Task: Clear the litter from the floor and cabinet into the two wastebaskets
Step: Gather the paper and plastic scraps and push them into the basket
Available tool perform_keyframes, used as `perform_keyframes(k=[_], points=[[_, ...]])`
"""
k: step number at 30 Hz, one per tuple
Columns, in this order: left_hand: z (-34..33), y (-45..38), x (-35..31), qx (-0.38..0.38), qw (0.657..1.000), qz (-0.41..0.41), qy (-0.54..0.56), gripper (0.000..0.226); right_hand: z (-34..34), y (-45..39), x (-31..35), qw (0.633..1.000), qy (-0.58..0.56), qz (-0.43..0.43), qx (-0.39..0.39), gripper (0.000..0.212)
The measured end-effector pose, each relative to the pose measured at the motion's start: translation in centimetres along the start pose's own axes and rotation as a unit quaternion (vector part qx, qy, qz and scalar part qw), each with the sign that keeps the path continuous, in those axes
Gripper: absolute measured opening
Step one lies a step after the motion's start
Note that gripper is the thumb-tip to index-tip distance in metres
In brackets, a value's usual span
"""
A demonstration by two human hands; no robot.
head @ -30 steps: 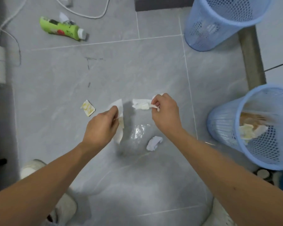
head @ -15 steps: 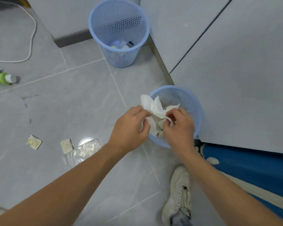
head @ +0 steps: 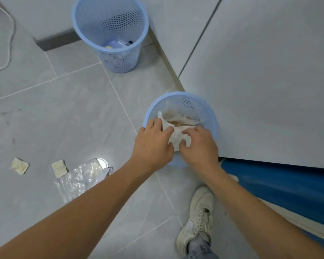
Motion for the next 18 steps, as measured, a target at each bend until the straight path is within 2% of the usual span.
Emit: perform_keyframes(k=[3, 7, 10, 13, 18], points=[[1.8, 4.0, 4.8, -0.048, 0.998, -0.001, 0.048, 0.028, 0.3, 1.2, 4.9, 0.994, -0.051, 0.067, -0.071, 0.020], [3.2, 10.7, 15.7, -0.073, 0.993, 0.072, 0.063, 0.028, -3.7, 3.2, 15.3, 0.979, -0.086, 0.174, -0.066, 0.017], [2.5, 16.7, 25.6, -0.067, 0.983, 0.160, 0.066, 0.030, -10.8, 4.4, 22.6, 0.970, -0.112, 0.214, -0.008, 0.020], [0.4, 22.3, 34.3, -0.062, 0.966, 0.242, 0.070, 0.036, -19.5, 5.5, 28.0, 0.967, -0.088, 0.233, 0.063, 0.022], [-5.1, 28.4, 44.9, -0.040, 0.926, 0.363, 0.095, 0.041, -31.9, 6.7, 32.5, 0.955, -0.018, 0.247, 0.162, 0.033]])
Point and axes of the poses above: each hand's wrist, its own y-axis away from the middle knuckle, its own z-axis out of the back of the hand, x = y × z, the point moved 5 cm from there along -y, towards the middle knuckle, and after that the axes turned 3 degrees about x, right-handed, at the moved point
